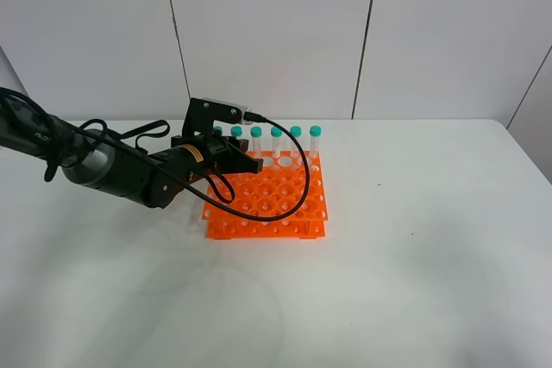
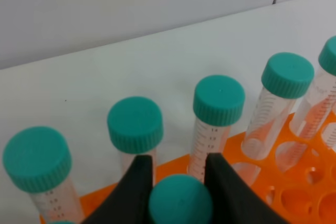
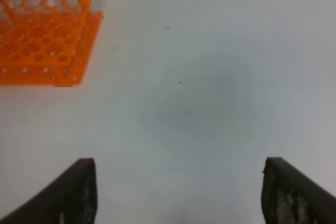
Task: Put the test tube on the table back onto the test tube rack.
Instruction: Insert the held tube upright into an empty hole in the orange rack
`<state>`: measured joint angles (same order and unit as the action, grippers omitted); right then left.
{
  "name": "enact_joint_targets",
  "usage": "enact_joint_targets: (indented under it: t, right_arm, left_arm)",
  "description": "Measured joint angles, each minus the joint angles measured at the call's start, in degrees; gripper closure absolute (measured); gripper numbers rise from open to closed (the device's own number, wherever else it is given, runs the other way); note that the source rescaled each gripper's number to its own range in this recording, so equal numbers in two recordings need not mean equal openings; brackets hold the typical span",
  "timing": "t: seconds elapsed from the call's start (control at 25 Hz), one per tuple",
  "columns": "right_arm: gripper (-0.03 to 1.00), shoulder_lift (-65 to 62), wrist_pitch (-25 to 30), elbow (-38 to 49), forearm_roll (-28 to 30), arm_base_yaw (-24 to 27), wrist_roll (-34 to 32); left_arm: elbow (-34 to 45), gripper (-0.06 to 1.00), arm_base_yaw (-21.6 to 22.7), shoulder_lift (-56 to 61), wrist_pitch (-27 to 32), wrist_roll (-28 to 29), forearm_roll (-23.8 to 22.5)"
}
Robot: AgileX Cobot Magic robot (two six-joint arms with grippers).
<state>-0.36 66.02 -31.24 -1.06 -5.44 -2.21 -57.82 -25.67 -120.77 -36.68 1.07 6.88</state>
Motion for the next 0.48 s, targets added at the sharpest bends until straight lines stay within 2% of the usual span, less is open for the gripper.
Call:
enact_joint_targets:
  t: [0.2, 0.48]
  right_arm:
    - [0.17, 0.0, 0.0, 0.0, 0.0, 0.0, 0.0]
    - [0.17, 0.0, 0.0, 0.0, -0.07, 0.0, 0.0]
  left_arm:
    - [0.0, 0.79, 0.0, 0.69, 3.41, 0.0, -0.41]
    - [0.0, 0.75, 0.0, 2.54, 4.17, 0.0, -0.41]
